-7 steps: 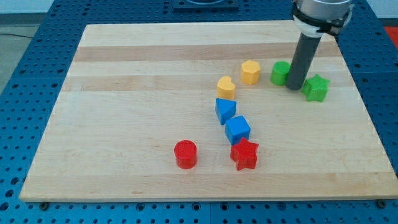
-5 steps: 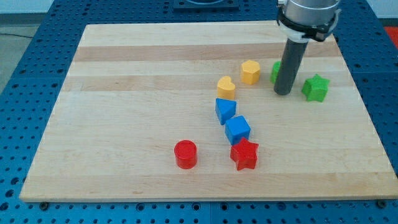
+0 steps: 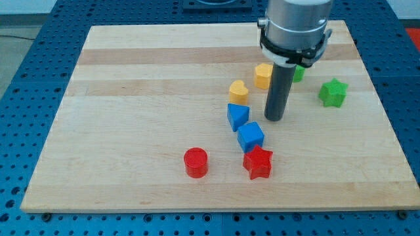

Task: Push the red star slightly towards up

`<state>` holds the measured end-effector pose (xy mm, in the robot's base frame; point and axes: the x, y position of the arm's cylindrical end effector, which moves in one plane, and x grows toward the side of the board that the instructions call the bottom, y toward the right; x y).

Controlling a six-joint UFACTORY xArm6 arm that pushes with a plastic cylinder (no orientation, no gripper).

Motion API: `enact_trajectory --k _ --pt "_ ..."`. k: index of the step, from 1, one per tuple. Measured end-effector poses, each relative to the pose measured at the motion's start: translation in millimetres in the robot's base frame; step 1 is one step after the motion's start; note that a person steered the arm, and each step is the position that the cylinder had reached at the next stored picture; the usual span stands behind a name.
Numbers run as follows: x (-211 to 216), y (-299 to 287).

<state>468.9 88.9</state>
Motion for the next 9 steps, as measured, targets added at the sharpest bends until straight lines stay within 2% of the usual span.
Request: enact_trajectory --k 1,4,5,7,9 --pt "5 -25" --pt "101 23" --pt "143 17" --pt "140 -35" --pt "125 -37"
